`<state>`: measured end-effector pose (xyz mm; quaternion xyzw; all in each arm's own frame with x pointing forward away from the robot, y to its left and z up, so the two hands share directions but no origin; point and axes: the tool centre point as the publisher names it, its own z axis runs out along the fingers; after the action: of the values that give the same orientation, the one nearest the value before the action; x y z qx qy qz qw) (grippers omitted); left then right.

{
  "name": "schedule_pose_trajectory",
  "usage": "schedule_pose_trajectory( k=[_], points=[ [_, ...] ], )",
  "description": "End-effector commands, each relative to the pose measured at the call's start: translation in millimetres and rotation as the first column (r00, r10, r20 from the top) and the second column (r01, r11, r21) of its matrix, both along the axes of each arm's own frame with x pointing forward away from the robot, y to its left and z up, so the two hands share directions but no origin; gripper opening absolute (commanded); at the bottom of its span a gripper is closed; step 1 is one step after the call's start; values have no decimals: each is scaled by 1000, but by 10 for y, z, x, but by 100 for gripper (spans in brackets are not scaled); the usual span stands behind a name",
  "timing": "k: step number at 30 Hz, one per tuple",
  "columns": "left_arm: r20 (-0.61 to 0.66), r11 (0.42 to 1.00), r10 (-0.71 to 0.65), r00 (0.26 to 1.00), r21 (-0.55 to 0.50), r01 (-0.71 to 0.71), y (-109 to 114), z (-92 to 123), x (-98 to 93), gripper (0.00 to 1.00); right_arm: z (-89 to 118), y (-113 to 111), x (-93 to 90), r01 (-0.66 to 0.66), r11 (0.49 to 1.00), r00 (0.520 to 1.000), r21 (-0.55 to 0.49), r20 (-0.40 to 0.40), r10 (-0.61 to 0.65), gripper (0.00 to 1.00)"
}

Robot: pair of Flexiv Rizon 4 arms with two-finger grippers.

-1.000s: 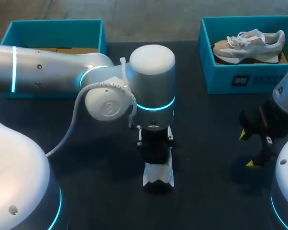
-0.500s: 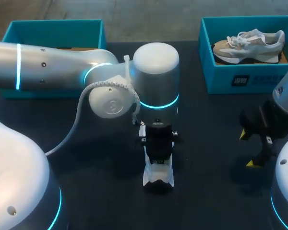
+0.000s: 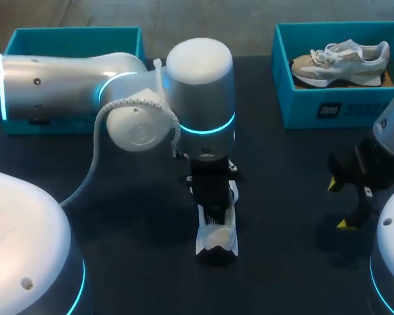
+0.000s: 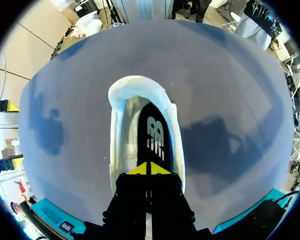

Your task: Take the shoe out of the shoebox, open the shoe tongue, remove and reinsert the insole, then place the shoe into the shoebox

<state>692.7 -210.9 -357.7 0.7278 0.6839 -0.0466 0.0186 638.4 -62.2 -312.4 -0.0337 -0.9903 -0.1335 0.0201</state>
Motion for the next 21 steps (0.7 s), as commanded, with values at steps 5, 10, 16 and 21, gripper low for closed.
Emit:
schedule_pose_trajectory(
  k=[5, 10, 16, 21],
  points=[
    [32, 1000, 9, 999, 16, -9, -40, -87, -6, 0, -1, 1, -13, 0, 1000, 1000, -1, 2, 0, 100],
    [29, 999, 23, 999, 21, -23, -55, -143, 50, 0, -1, 1, -13, 0, 1000, 1000, -1, 2, 0, 100],
    [33, 999, 20, 999, 43, -22, -59, -160, 38, 0, -1, 1, -13, 0, 1000, 1000, -1, 2, 0, 100],
    [32, 998, 25, 999, 54, -27, -20, -116, 20, 32, -1, 1, -13, 0, 1000, 1000, -1, 2, 0, 100]
  ],
)
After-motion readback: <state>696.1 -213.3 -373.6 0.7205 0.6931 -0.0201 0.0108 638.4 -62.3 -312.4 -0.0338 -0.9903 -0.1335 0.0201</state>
